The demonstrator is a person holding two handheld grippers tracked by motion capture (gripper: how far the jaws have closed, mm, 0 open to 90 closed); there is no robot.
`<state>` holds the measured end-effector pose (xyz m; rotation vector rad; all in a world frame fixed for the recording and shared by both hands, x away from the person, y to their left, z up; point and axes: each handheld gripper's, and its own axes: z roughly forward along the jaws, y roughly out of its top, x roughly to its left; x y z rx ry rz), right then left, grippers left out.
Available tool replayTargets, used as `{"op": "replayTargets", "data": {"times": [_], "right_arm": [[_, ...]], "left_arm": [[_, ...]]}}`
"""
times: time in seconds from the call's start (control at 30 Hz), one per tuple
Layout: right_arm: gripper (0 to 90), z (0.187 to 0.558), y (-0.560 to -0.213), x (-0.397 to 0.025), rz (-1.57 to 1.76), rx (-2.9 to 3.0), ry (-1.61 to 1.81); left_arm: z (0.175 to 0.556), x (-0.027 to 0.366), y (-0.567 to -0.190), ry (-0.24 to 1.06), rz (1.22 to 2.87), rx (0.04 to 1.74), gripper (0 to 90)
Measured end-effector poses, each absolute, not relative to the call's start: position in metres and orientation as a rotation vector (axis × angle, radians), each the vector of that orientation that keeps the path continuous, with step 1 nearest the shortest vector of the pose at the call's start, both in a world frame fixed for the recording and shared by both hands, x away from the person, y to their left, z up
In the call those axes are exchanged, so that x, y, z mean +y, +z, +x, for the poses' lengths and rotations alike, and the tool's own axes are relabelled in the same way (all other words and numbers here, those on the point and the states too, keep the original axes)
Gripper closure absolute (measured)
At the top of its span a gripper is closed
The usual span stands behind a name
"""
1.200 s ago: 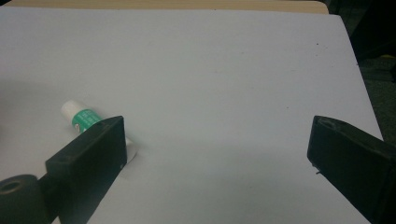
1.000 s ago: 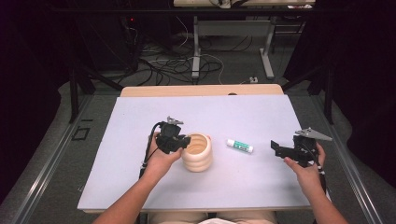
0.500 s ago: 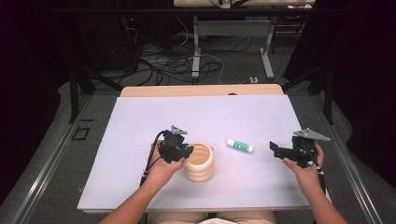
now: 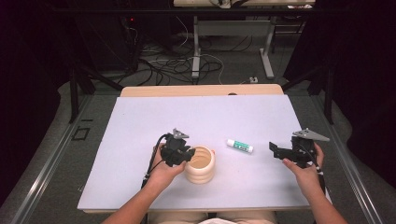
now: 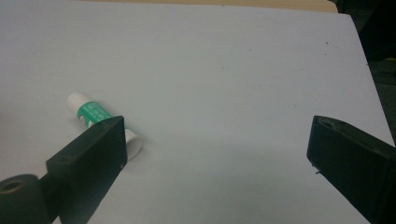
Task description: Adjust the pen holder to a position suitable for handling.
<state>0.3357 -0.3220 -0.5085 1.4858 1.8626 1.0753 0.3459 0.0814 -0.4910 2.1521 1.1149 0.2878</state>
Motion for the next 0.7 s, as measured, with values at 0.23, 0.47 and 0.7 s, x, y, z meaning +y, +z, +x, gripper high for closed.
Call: {"op": "replayTargets", "data": {"times": [0.23,0.47,0.7], "right_arm": [[4.5,0.3367,-0.5105,-0.3207,1.480,1.835,1.097],[4.6,0.3366,-0.5106,-0.3213,1.479,1.841,1.101],[4.6,0.3363,-0.5103,-0.3213,1.479,1.842,1.098]], "left_arm": [[0.3457,0.0816,-0.4918,0.266,2.125,1.125,69.5],[0.3445,0.0833,-0.4898,0.277,2.095,1.109,57.2],[0.3435,0.0861,-0.4889,0.300,2.058,1.077,44.9]]}}
